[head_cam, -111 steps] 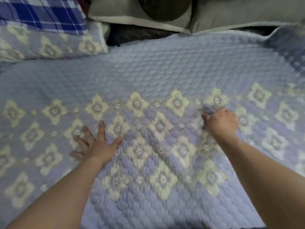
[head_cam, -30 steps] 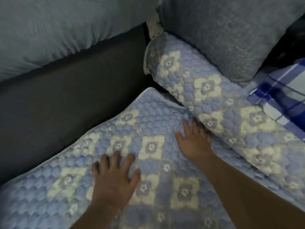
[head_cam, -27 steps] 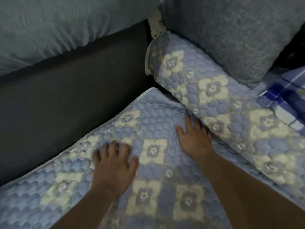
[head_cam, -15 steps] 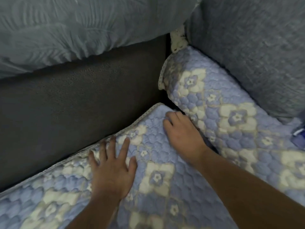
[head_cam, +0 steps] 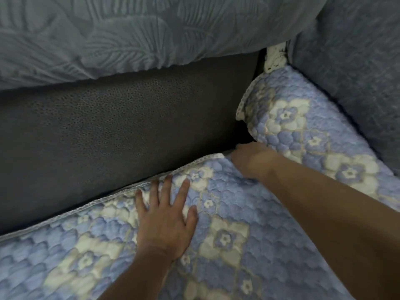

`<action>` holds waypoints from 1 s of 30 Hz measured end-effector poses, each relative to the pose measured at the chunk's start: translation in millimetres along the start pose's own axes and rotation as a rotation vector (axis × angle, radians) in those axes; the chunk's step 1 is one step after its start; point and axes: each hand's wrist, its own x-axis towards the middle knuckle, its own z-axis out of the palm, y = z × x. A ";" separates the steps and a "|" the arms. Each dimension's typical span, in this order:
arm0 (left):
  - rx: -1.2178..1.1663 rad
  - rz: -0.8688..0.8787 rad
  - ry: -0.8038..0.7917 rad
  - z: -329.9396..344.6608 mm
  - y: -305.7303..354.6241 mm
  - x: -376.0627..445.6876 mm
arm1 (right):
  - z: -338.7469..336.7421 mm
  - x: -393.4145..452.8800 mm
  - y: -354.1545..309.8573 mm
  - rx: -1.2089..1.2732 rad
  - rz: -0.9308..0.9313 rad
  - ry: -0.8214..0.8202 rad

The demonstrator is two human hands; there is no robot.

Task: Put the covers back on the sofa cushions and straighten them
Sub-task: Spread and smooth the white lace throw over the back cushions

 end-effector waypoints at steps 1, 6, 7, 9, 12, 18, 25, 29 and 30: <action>-0.003 0.000 -0.008 -1.1 0.2 0.2 | 0.4 -0.4 -2.7 -0.016 -0.017 0.023; 0.021 0.004 -0.009 -0.7 -0.7 1.2 | 7.1 -10.5 11.7 -0.050 0.024 -0.100; 0.019 0.002 -0.006 -0.2 -1.0 0.1 | 7.5 -14.2 12.2 -0.070 0.031 -0.107; 0.012 -0.005 -0.006 -2.3 -1.0 0.0 | 7.0 -19.8 4.4 -0.059 0.062 -0.106; 0.019 -0.011 -0.010 -3.1 1.2 1.1 | 1.4 -27.2 -3.1 0.062 0.220 0.251; 0.040 -0.017 -0.012 0.5 1.4 4.5 | 18.0 -19.8 -44.5 0.454 0.424 0.519; 0.052 -0.034 -0.027 -6.2 3.0 8.2 | 108.5 -74.8 -49.3 0.966 0.715 0.163; 0.057 -0.028 0.003 -2.2 2.6 7.1 | 118.6 -32.5 -22.0 1.139 0.703 0.170; 0.059 -0.027 0.006 -1.2 2.5 7.4 | 119.1 -23.4 -20.5 1.134 0.712 0.174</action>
